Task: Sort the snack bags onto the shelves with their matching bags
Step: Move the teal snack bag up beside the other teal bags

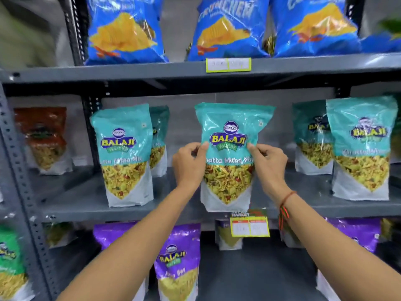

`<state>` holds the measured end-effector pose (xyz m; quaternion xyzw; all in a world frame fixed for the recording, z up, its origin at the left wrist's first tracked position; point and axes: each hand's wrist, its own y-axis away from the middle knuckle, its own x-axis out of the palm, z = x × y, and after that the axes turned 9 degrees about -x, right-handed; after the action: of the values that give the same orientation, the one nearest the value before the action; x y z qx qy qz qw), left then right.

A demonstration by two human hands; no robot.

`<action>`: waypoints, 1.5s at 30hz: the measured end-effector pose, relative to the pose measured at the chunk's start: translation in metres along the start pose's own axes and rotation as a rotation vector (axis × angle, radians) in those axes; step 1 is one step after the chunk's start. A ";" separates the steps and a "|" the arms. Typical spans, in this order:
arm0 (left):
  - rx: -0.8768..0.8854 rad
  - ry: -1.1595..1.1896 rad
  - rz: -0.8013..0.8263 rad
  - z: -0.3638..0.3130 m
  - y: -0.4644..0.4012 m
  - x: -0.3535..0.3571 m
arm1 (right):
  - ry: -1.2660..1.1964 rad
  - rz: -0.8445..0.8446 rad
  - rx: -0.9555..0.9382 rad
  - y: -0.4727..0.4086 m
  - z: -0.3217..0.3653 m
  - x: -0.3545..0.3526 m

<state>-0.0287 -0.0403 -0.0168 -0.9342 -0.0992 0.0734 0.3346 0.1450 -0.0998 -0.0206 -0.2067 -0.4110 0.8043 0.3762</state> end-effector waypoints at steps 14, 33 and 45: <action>-0.163 0.147 0.103 0.045 -0.017 0.018 | -0.219 0.131 0.194 -0.006 -0.050 0.020; -0.285 -0.416 0.633 0.091 0.013 0.005 | -0.025 0.781 0.326 0.031 -0.082 -0.012; -0.326 -0.423 0.662 0.083 0.011 0.041 | 0.050 0.772 0.369 0.012 -0.108 -0.033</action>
<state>-0.0044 0.0116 -0.0907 -0.9207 0.1294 0.3503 0.1131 0.2306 -0.0753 -0.0918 -0.2938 -0.1436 0.9409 0.0882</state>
